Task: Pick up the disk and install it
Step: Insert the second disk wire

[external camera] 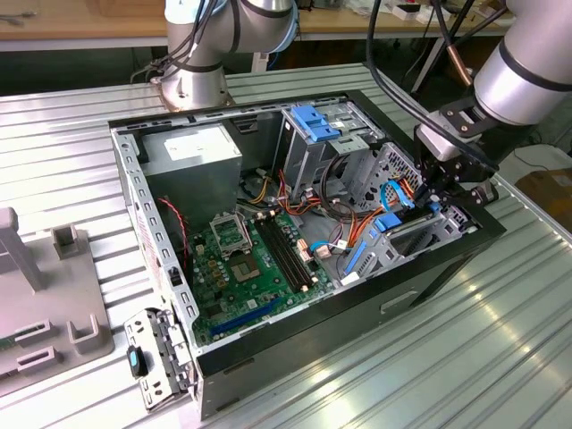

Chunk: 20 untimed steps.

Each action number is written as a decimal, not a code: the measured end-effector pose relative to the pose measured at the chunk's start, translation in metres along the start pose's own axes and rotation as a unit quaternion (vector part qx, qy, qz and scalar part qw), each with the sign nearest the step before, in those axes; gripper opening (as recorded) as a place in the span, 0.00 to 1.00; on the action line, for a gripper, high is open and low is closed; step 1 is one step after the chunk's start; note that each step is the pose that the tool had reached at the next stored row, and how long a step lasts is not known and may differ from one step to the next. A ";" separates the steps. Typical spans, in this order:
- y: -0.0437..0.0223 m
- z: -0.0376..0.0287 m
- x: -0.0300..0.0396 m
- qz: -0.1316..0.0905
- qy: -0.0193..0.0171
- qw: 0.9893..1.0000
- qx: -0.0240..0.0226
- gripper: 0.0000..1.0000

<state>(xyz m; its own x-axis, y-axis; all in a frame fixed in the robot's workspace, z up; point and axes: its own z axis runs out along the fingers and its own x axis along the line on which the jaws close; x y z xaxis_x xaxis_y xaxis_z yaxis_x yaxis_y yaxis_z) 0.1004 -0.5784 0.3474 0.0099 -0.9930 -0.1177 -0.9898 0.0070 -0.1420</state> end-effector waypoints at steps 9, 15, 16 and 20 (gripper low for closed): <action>-0.0009 0.0000 0.0006 0.000 0.000 1.000 -0.004 0.16; -0.0008 0.0015 0.0008 0.001 0.000 1.000 -0.005 0.16; -0.0008 0.0015 0.0008 0.001 0.000 1.000 -0.005 0.16; -0.0006 0.0028 0.0010 0.001 0.000 1.000 -0.005 0.16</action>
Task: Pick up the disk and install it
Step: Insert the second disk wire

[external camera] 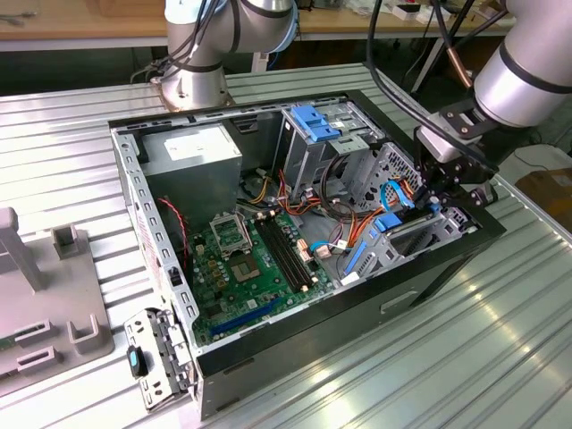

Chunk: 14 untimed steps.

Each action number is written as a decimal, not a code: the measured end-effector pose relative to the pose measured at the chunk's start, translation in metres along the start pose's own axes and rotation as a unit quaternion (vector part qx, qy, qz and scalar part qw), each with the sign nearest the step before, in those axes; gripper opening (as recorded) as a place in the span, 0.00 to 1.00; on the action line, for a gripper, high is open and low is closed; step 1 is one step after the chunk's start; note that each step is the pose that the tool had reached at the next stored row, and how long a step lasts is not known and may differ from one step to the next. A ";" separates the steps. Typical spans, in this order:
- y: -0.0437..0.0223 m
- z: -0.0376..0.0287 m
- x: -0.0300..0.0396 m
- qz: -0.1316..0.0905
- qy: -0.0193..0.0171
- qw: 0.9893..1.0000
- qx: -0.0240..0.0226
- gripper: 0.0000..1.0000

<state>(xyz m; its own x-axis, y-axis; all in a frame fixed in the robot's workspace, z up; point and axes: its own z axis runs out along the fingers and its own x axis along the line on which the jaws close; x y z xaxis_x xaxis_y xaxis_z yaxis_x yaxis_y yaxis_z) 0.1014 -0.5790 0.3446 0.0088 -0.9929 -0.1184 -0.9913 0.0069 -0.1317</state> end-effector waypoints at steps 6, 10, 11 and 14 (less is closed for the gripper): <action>0.0004 0.0028 0.0005 0.000 0.000 1.000 0.000 0.16; 0.0007 0.0053 0.0011 0.000 0.000 1.000 0.000 0.16; 0.0007 0.0053 0.0011 0.000 0.000 1.000 0.000 0.16; 0.0007 0.0053 0.0011 0.000 0.000 1.000 0.000 0.16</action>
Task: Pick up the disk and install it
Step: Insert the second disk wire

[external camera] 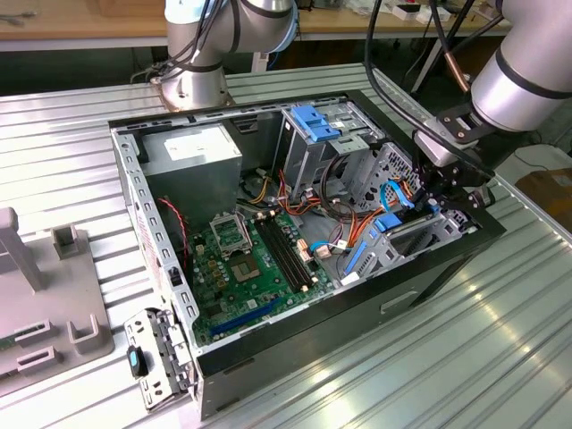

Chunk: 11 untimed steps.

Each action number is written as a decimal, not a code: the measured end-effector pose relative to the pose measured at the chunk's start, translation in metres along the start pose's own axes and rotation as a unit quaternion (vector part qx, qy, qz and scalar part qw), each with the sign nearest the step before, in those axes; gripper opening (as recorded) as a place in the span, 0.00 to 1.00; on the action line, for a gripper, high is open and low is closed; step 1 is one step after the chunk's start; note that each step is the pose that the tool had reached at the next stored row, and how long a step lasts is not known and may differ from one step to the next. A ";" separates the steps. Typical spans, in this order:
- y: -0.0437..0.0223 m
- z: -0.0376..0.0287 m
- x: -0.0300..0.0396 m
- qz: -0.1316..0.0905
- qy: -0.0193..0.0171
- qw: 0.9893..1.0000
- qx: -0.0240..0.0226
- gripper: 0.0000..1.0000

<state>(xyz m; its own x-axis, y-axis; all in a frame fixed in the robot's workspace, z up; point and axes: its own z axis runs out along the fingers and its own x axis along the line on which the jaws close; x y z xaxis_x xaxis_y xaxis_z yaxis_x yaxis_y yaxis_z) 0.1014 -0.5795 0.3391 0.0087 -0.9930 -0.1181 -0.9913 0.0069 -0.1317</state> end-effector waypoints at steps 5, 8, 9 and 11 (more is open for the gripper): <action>-0.0001 -0.0004 0.0000 0.000 0.000 1.000 0.000 0.24; -0.0015 -0.0111 -0.0017 0.000 0.000 1.000 0.000 0.24; -0.0025 -0.0184 -0.0027 0.000 0.000 1.000 0.000 0.24; -0.0042 -0.0318 -0.0044 0.000 0.000 1.000 0.001 0.24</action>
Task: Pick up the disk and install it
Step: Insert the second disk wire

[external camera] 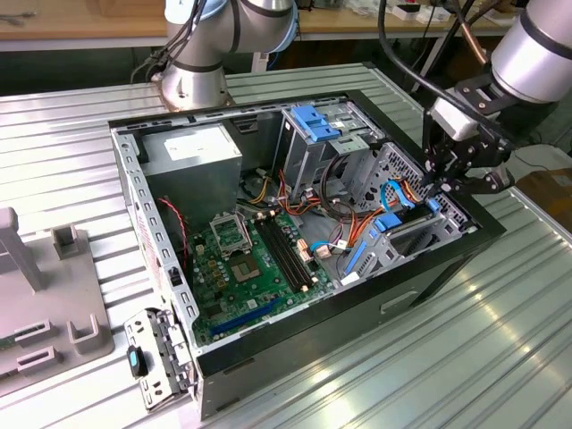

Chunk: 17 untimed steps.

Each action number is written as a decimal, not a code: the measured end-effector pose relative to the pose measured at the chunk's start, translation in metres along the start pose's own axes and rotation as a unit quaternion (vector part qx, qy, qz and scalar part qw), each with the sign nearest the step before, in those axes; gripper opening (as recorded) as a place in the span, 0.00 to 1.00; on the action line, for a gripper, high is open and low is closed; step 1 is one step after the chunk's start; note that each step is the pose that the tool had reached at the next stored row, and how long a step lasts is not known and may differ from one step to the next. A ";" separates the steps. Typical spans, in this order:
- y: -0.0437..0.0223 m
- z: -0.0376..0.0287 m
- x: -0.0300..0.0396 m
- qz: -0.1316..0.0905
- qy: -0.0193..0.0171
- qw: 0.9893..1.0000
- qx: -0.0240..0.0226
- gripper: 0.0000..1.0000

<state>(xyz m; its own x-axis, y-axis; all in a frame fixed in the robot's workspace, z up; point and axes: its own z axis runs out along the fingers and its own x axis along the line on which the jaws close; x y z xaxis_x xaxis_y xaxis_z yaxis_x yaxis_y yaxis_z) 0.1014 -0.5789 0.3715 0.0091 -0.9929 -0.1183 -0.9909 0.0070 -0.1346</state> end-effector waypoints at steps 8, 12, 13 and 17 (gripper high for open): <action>0.0020 -0.0026 -0.0079 0.000 0.000 1.000 0.000 0.24; 0.0100 -0.0025 -0.0159 0.000 0.000 1.000 0.000 0.24; 0.0137 -0.0027 -0.0180 0.000 0.000 1.000 0.000 0.24; 0.0230 -0.0031 -0.0229 0.000 0.000 1.000 0.000 0.24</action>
<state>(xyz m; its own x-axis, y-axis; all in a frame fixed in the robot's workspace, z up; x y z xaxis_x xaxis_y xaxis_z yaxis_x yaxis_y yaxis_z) 0.0780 -0.5564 0.3741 0.0090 -0.9929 -0.1183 -0.9908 0.0072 -0.1354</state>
